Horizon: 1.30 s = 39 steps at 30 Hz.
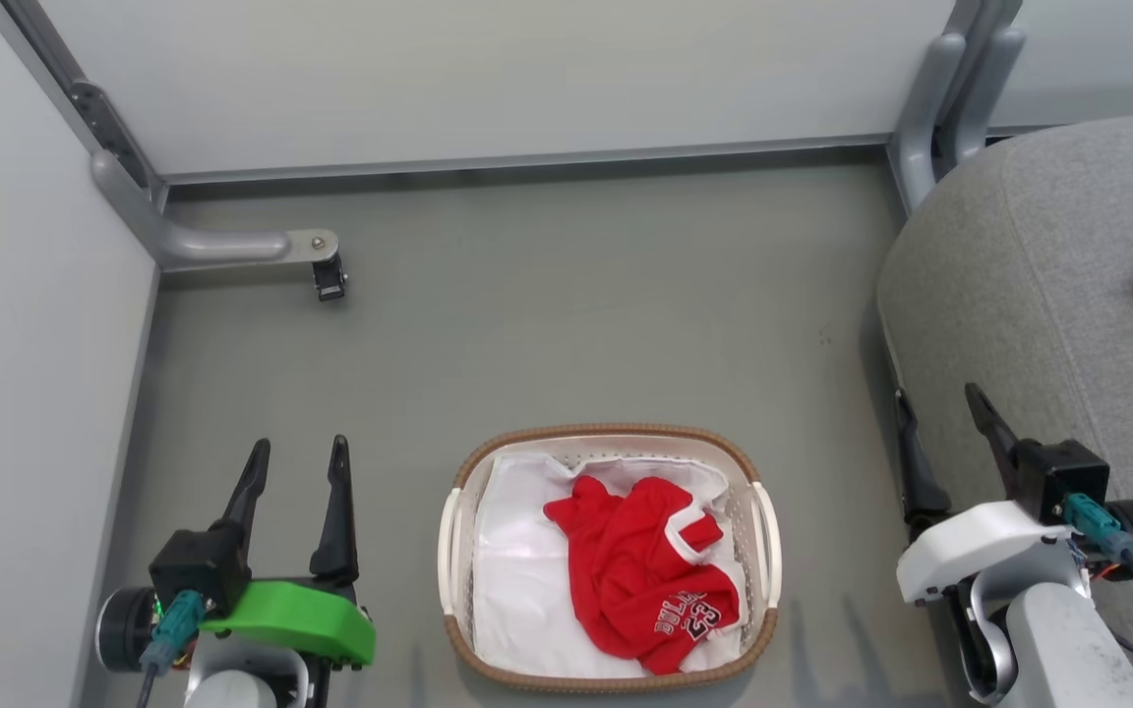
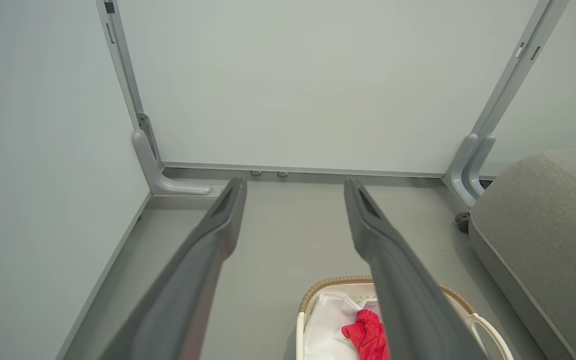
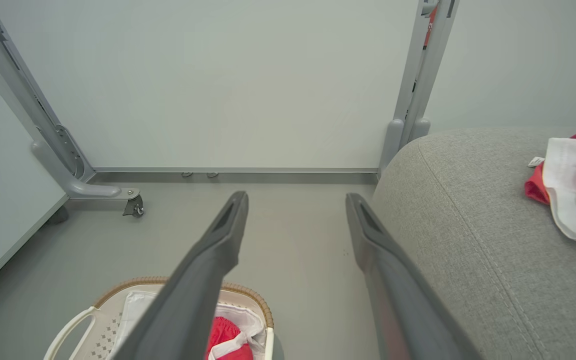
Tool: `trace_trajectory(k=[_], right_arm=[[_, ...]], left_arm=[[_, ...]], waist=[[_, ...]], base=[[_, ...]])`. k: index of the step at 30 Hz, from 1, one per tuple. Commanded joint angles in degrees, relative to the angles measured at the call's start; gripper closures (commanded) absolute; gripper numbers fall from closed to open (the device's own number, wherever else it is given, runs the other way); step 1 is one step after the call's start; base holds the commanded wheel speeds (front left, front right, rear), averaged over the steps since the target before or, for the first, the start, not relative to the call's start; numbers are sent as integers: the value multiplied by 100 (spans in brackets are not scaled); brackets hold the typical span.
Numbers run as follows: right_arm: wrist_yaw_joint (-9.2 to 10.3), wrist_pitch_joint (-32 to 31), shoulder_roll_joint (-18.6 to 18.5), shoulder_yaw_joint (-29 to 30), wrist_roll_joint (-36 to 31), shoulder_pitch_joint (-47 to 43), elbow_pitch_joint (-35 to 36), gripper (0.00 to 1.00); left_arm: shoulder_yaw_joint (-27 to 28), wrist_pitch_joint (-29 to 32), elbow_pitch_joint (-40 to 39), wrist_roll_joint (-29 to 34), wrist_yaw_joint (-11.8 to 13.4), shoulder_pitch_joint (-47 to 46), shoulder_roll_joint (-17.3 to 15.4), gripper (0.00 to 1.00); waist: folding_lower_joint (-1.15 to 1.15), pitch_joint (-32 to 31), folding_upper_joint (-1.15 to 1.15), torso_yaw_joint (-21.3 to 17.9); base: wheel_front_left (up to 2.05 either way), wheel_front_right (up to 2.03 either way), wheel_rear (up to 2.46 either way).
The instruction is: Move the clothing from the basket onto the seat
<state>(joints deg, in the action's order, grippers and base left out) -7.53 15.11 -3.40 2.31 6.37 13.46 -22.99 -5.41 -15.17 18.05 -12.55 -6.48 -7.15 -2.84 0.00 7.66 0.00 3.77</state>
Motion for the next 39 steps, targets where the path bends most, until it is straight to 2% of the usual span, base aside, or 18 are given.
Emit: trace_trajectory(k=[1, 11, 23, 31, 39], right_arm=[[8, 6, -10, -17, 31, -132, 59, 0], [8, 6, 24, -106, 82, -603, 209, 0], [8, 6, 34, -90, 206, -703, 356, 0], [8, 6, 36, -202, 198, -475, 421, 0], [8, 6, 33, -413, 292, -22, 686, 0]], left_arm=[[50, 3, -51, 47, 40, 151, -16, 0], [152, 4, -198, 72, 47, 646, -16, 0], [93, 4, -247, 4, 94, 768, -15, 0], [-90, 4, -141, -144, 114, 614, -15, 0], [-442, 3, 113, -264, 136, 226, -17, 0]], waist=[[0, -159, 0, -55], [0, -582, 0, -114], [0, -579, 0, -106], [0, -346, 0, -227], [0, 249, 0, -610]], base=[[0, 0, 0], [0, 0, 0], [0, 0, 0], [0, 0, 0], [0, 0, 0]])
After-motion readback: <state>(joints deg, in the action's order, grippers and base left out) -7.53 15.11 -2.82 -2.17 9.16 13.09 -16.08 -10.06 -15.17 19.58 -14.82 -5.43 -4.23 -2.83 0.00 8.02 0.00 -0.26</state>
